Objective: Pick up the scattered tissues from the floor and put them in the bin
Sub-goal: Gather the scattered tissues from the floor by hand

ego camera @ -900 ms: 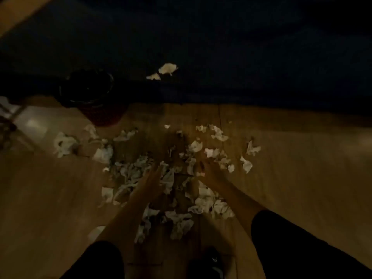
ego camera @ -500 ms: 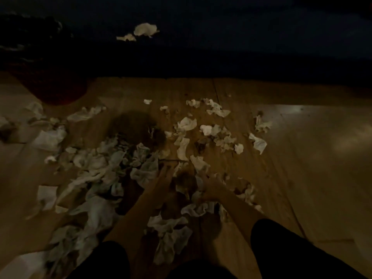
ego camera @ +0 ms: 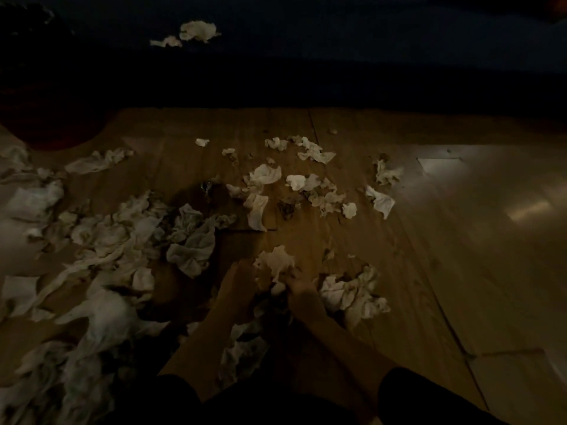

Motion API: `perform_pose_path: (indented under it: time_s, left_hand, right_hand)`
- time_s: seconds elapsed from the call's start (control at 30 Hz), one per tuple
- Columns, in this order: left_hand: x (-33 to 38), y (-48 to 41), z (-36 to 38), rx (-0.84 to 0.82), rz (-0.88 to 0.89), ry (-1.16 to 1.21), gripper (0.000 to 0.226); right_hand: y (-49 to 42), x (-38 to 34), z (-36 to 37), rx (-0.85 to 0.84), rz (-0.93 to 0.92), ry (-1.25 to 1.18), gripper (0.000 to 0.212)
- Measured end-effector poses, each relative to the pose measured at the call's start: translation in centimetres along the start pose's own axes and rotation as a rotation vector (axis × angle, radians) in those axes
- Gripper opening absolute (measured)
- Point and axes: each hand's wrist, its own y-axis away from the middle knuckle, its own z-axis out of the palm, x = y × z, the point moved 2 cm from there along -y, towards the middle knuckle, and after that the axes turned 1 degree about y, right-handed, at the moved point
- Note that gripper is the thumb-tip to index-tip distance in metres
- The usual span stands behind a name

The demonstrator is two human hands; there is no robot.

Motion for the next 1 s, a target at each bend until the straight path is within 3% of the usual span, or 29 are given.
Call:
perform_pose_path:
  time_s: [0.07,0.17,0.23,0.33,0.4,0.47,0.53,0.57,0.7,0.8,0.9,1.0]
  left_hand:
    - [-0.1,0.1,-0.6,-0.014,-0.022,0.068,0.036]
    - [-0.1,0.1,-1.1,0.006,-0.117,0.053,0.03]
    - [0.8,-0.2,-1.2,0.111,-0.081,0.065,0.038]
    - [3.8,-1.1,-0.5,0.196,0.028,0.071,0.041]
    - [5.7,-1.9,0.4,0.224,0.025,0.055,0.031]
    - [7.5,-2.5,1.3,0.234,0.045,0.06,0.009]
    - [8.8,-2.9,2.2,0.21,0.077,0.118,0.024]
    - [9.4,-3.0,2.7,0.194,0.109,0.09,0.03]
    - [11.5,-3.4,4.3,0.096,0.116,0.068,0.046]
    - [12.3,-4.3,5.5,0.068,0.126,0.067,0.055]
    - [12.2,-6.0,7.0,0.062,0.15,-0.04,0.046]
    - [12.3,-7.1,9.0,-0.033,0.221,-0.158,0.048]
  right_hand:
    - [-1.0,-0.6,-2.7,-0.003,0.068,-0.027,0.036]
    - [-2.2,0.0,-7.8,0.145,0.169,-0.131,0.027]
    - [-1.5,1.2,-11.1,0.242,0.212,-0.186,0.024]
    - [1.6,3.4,-13.7,0.235,0.355,-0.105,0.022]
    - [3.9,4.8,-13.1,0.246,0.367,0.007,0.027]
    - [5.6,6.1,-10.3,0.137,0.403,0.139,0.041]
    - [6.9,6.8,-7.1,0.03,0.406,0.254,0.052]
    - [7.5,6.5,-6.4,0.066,0.354,0.296,0.051]
    - [8.0,8.7,-6.0,0.095,0.26,0.165,0.048]
    - [7.6,10.5,-9.4,0.287,0.372,0.065,0.052]
    - [5.7,12.5,-13.3,0.463,0.398,0.001,0.032]
    - [1.9,14.1,-15.3,0.473,0.391,-0.052,0.028]
